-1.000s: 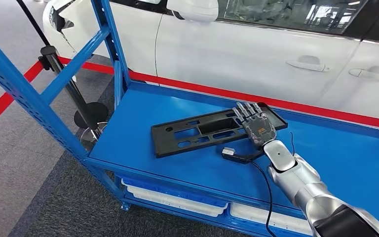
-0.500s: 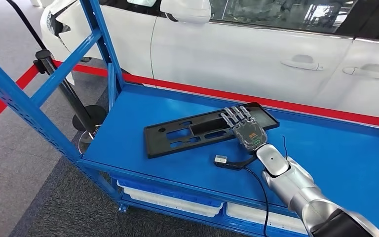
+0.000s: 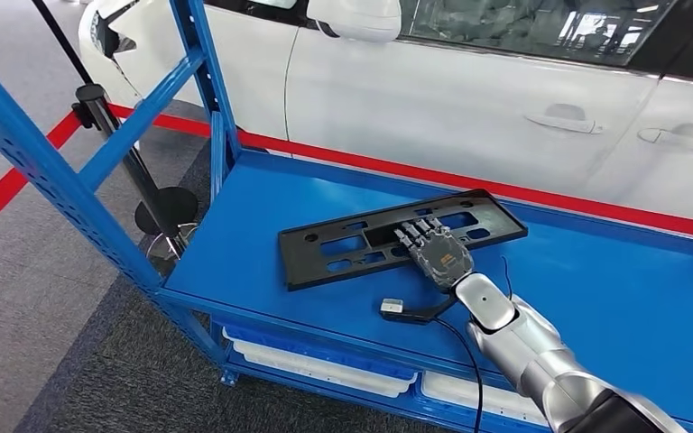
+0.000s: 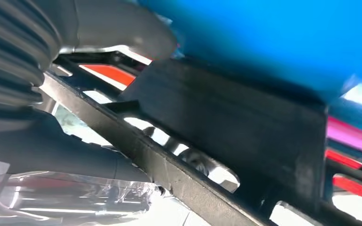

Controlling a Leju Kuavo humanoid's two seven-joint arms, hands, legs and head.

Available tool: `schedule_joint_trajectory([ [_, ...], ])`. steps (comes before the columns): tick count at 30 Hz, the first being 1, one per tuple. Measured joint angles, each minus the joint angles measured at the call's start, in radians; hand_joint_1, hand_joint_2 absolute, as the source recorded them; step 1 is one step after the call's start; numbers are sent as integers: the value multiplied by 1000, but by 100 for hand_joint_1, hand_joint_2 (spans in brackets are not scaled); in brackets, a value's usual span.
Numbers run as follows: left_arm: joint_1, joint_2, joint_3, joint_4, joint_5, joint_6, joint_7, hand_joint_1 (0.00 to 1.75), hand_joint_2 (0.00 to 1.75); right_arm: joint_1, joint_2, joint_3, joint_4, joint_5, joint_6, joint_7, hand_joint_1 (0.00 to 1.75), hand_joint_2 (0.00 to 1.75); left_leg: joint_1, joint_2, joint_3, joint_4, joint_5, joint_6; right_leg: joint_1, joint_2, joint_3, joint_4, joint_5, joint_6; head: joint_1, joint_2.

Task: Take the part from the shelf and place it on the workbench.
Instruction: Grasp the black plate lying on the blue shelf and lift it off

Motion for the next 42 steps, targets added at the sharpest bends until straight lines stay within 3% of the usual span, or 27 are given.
schedule_joint_trajectory([
  [2, 0, -4, 0, 0, -1, 0, 0, 0, 0, 2, 5, 3, -3, 0, 1, -1, 172, 175, 0, 3, -4, -1, 1, -9, 8, -8, 17, -46, 3, -12, 0, 0],
  [5, 0, -4, 0, 0, -2, 0, 0, 0, 0, 8, 14, 7, -9, 0, 2, -1, 172, 175, 1, 5, -7, 4, -5, -27, 2, -8, 24, -72, 14, -13, 0, 0],
  [7, -1, -4, 0, 0, -3, 0, 0, 0, 0, 12, 16, 11, -11, 0, 4, -1, 172, 175, 0, 5, -39, 76, -53, -37, -5, -13, 32, -88, 22, -14, 0, 0],
  [9, 0, -5, 0, 0, -3, 0, 0, 0, 0, 15, 16, 15, -11, 0, 5, -2, 170, 175, 1, 7, -99, 203, -117, -44, -3, -17, 30, -86, 21, -16, 0, 0],
  [10, 2, -5, 0, 0, -2, 0, 0, 0, 0, 17, 16, 16, -12, 0, 6, -2, 169, 175, 2, 7, -121, 250, -133, -47, -3, -17, 29, -83, 20, -17, 0, 0],
  [11, 4, -5, 0, 0, -2, 0, 0, 0, 0, 17, 16, 17, -12, 0, 8, -1, 170, 175, 3, 7, -129, 265, -129, -50, -3, -17, 28, -80, 17, -16, 0, 0],
  [12, 5, -4, 1, 0, -2, 0, 0, 0, 0, 18, 16, 17, -13, -1, 12, -1, 171, 175, 5, 7, -117, 241, -106, -53, -5, -16, 28, -75, 14, -14, 0, 0],
  [14, 5, -4, 1, 0, -2, 0, 1, 0, 0, 18, 16, 17, -15, -4, 21, 1, 173, 175, 10, 5, -57, 118, -44, -57, -7, -14, 27, -61, 5, -6, 0, 0],
  [16, 4, -5, 2, 0, -2, 0, 2, 0, 0, 16, 16, 17, -18, -6, 30, 4, 174, 175, 10, 0, -15, 31, -16, -47, -5, -8, 25, -44, -6, 5, 0, 0],
  [19, 7, -6, 4, 0, -2, 0, 3, 0, 0, 12, 16, 17, -19, -12, 47, 8, 175, 175, 7, 0, -10, 18, -15, -21, -3, -3, 23, -38, -11, 18, 0, 0],
  [21, 6, -7, 6, 0, -2, 0, 3, 0, 0, 12, 16, 17, -19, -23, 55, 9, 175, 175, 9, 1, -8, 14, -8, -8, -6, 0, 11, -11, -33, 26, 0, 0],
  [24, 5, -9, 9, 0, 1, 1, 3, 0, 0, 22, 16, 14, -27, -91, 57, -31, 175, 175, 12, 1, -11, 13, -4, 0, -13, 10, -67, 162, -125, 36, 0, 0],
  [25, 6, -9, 13, 0, 3, 2, 4, 0, 0, 31, 16, 11, -37, -134, 57, -61, 175, 175, 12, 1, -12, 13, -4, 0, -14, 12, -95, 220, -144, 38, 0, 0],
  [26, 7, -9, 17, 0, 5, 3, 4, 0, 0, 43, 16, 6, -53, -180, 57, -92, 175, 175, 12, 1, -11, 13, -5, 0, -15, 13, -108, 248, -144, 38, 0, 0],
  [27, 8, -10, 21, 0, 6, 4, 4, 0, 0, 55, 14, 0, -74, -227, 60, -121, 175, 175, 12, 0, -9, 13, -6, 0, -15, 13, -104, 237, -125, 36, 0, 0],
  [29, 10, -13, 28, 0, 8, 6, 4, 0, 0, 77, 8, -6, -129, -311, 76, -168, 175, 175, 12, 0, -3, 12, -8, -3, -11, 9, -46, 113, -51, 22, 0, 0],
  [31, 12, -20, 38, 0, 12, 8, 3, 0, 0, 101, -7, -6, -211, -414, 97, -216, 175, 175, 10, 3, 0, 12, -12, -11, -1, 1, 10, -7, -9, 7, 0, 0],
  [33, 12, -26, 52, 0, 18, 13, 2, 0, 0, 135, -37, -4, -334, -557, 109, -277, 175, 175, 11, 6, -1, 10, -12, -22, 7, -2, 25, -40, -11, 0, 0, 0],
  [36, 17, -34, 75, 0, 25, 25, -3, 0, 0, 211, -103, -3, -585, -784, 109, -350, 175, 175, 11, 8, -3, 27, -31, -39, 2, -5, 38, -65, -3, -6, 0, 0],
  [37, 18, -37, 83, 0, 27, 27, -5, 0, 0, 242, -124, -4, -669, -847, 103, -365, 175, 175, 10, 8, -16, 62, -58, -44, -1, -8, 43, -74, 1, -8, 0, 0],
  [40, 23, -42, 102, 0, 28, 35, -7, 0, 0, 329, -164, -12, -882, -982, 87, -405, 175, 175, 10, 10, -96, 241, -157, -52, 0, -12, 39, -76, 1, -14, 0, 0],
  [41, 26, -43, 107, 0, 28, 37, -8, 0, 0, 352, -168, -17, -933, -1005, 85, -412, 175, 175, 10, 11, -111, 273, -165, -54, 1, -11, 36, -73, 0, -15, 0, 0],
  [42, 28, -43, 112, 0, 28, 38, -8, 0, 0, 371, -169, -23, -973, -1020, 84, -417, 175, 175, 10, 11, -108, 270, -153, -55, 1, -7, 33, -70, -1, -14, 0, 0],
])
